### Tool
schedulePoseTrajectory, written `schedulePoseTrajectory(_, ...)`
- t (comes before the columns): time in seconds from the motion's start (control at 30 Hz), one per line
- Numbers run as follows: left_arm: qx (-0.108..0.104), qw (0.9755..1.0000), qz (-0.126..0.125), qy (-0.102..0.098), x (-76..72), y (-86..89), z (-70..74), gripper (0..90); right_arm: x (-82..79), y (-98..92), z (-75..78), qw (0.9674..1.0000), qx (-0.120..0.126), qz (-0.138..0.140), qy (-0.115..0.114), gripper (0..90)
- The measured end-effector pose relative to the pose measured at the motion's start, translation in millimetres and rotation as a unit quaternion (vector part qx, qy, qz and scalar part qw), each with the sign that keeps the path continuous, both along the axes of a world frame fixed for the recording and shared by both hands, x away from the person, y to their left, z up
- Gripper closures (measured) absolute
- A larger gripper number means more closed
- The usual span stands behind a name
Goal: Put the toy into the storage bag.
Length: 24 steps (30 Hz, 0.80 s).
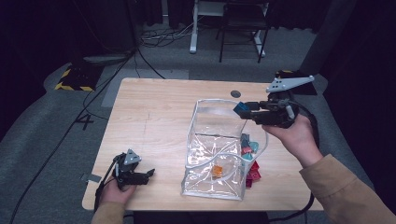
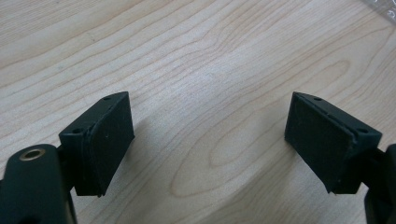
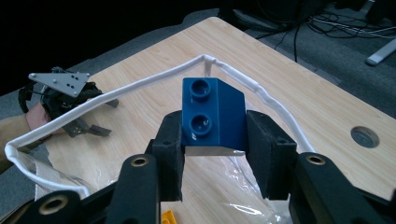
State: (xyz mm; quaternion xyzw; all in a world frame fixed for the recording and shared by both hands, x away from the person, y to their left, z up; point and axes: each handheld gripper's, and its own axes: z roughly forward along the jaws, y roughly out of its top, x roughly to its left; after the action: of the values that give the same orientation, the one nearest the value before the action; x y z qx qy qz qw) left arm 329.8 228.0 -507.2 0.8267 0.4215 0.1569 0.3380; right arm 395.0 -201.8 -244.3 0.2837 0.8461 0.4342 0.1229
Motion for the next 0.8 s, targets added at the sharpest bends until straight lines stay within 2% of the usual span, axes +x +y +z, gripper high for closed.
schedulePoseTrajectory(0.23, -0.001, 1.0000, 0.005, 0.000, -1.0, -0.1, -0.2, 15.8, 14.3, 32.3, -9.2, 0.9996, -0.008, 0.021, 0.015, 58.7)
schedulePoseTrajectory(0.37, 0.000, 1.0000, 0.008, 0.001, -1.1, 0.1, 0.0, 15.8, 19.9, 44.0, -13.4, 0.9994, -0.009, 0.028, 0.019, 58.7)
schedulePoseTrajectory(0.6, -0.002, 1.0000, 0.007, 0.000, -0.4, 0.4, -0.2, 15.7, 37.5, 68.4, -35.0, 0.9976, -0.042, 0.028, 0.046, 58.7)
schedulePoseTrajectory(0.8, -0.001, 1.0000, 0.007, 0.000, -0.3, 0.5, -0.1, 15.8, 46.4, 84.9, -56.5, 0.9932, -0.089, 0.035, 0.066, 58.7)
